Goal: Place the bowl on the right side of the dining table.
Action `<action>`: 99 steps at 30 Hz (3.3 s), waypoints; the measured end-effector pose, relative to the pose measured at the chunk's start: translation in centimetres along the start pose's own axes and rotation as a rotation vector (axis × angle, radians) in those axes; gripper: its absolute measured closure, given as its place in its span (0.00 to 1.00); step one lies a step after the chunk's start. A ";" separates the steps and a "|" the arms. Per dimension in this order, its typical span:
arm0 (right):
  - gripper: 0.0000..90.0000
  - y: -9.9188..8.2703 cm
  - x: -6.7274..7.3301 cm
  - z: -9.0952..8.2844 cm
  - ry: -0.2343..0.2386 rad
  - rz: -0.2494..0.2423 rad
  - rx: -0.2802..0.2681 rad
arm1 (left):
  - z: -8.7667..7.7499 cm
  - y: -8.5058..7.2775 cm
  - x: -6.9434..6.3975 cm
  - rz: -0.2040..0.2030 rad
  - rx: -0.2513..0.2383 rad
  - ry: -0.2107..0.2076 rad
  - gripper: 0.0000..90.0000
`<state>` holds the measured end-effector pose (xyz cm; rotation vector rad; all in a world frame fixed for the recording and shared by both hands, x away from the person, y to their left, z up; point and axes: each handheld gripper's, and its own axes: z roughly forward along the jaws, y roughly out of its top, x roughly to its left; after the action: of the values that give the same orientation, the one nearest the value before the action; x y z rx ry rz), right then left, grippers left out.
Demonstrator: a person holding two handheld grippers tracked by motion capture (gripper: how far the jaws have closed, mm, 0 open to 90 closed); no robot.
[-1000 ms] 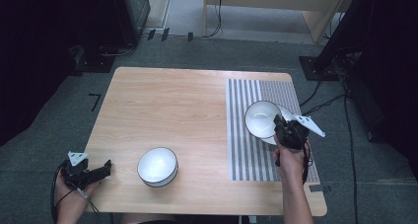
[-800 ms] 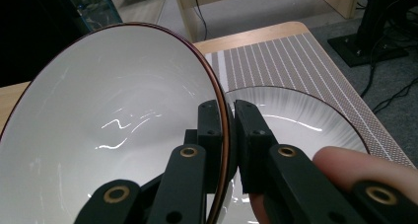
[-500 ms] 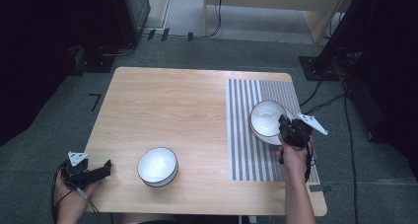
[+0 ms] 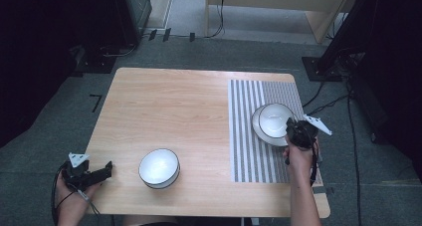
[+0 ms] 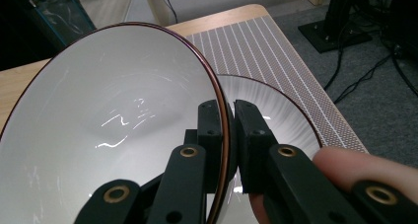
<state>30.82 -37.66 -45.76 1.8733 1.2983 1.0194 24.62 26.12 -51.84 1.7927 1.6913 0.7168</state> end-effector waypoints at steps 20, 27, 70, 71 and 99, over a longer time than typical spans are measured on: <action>0.93 -0.7 -1.2 2.0 -0.054 0.002 0.040 | 0.0 0.0 0.0 -0.002 0.000 0.001 0.05; 0.93 -1.0 -1.2 2.5 -0.063 0.013 0.070 | 0.0 0.0 0.0 -0.002 0.000 0.002 0.05; 0.15 -0.8 -2.6 1.5 0.114 0.049 -0.006 | -0.1 -0.1 -0.1 -0.002 0.000 0.003 0.05; 0.13 -0.7 -2.6 1.4 0.117 0.045 -0.005 | -0.1 -0.1 -0.1 -0.003 -0.001 0.004 0.05; 0.00 -2.2 -2.7 -2.3 0.109 -0.045 0.003 | -0.1 -0.1 -0.1 0.015 -0.003 -0.016 0.05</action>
<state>27.29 -39.35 -47.10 1.8038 1.3989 1.1100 24.48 26.01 -51.86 1.8064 1.6677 0.7095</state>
